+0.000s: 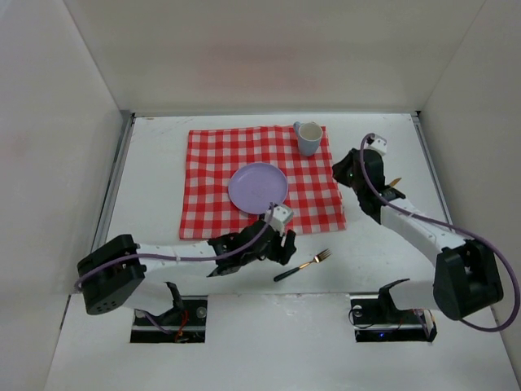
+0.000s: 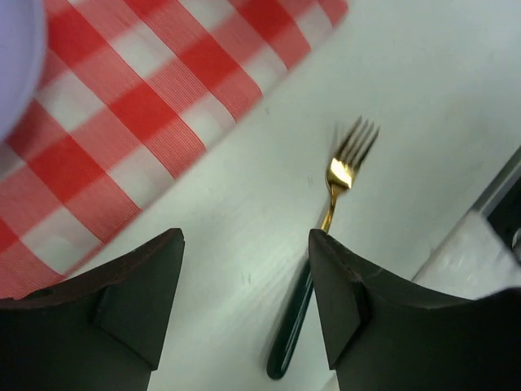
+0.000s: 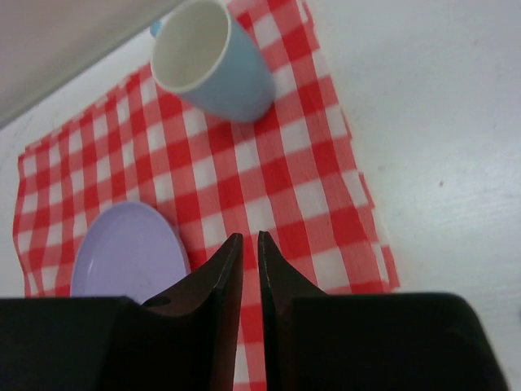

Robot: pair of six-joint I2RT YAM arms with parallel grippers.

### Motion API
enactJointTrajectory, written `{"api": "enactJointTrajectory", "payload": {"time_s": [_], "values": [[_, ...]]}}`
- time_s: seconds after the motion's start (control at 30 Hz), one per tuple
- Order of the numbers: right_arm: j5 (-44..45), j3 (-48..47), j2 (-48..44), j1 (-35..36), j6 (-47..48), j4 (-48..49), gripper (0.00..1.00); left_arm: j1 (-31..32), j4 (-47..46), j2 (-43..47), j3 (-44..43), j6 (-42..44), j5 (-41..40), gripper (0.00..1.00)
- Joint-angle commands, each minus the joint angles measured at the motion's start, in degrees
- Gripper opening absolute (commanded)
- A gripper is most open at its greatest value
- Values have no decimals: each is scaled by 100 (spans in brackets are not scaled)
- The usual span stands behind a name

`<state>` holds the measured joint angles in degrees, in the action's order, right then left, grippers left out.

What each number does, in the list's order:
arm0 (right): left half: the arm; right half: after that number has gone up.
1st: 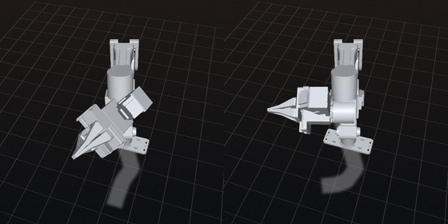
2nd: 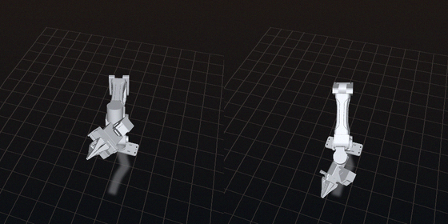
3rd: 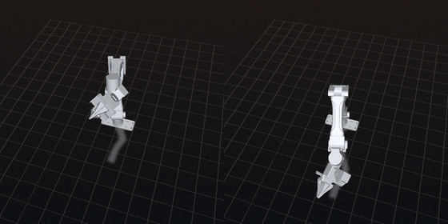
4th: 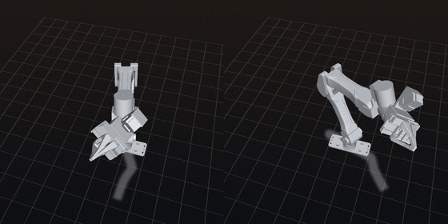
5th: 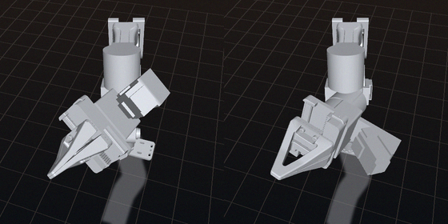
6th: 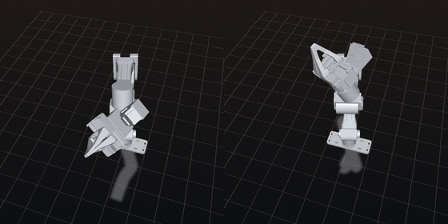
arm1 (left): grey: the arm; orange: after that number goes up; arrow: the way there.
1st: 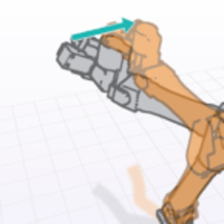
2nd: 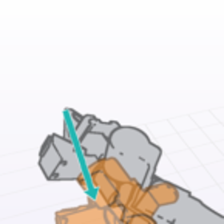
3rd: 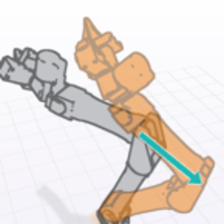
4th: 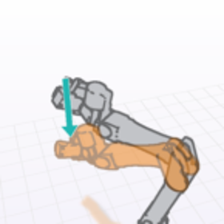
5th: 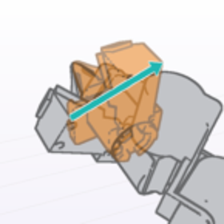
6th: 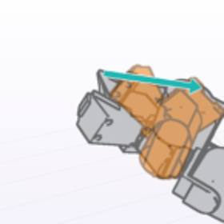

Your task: Set the dinner table for one person

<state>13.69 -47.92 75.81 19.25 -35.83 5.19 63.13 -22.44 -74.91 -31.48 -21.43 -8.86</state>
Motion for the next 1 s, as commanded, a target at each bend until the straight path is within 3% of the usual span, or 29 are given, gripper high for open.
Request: {"api": "enactJointTrajectory", "payload": {"time_s": [0.0,0.13,0.2,0.37,0.7,0.8,0.97], "values": [[-130,195,-417,276,-170,572,21,405,1090,-286,-542,674,69,61],[115,266,-664,496,-108,-87,33,686,1680,-760,-902,833,-19,61],[160,301,-786,628,-64,-334,34,836,1874,-971,-1026,895,-89,61],[616,705,-1349,1128,-73,-132,7,968,1936,-1183,-1088,895,-274,60],[643,784,-1165,1182,-82,-194,11,1162,2006,-1148,-1009,834,-63,52],[687,793,-1174,1173,-90,-194,13,1127,2006,-1315,-982,851,16,46],[696,942,-1393,1068,-125,-97,26,1100,1954,-1403,-974,869,-10,17]]}}
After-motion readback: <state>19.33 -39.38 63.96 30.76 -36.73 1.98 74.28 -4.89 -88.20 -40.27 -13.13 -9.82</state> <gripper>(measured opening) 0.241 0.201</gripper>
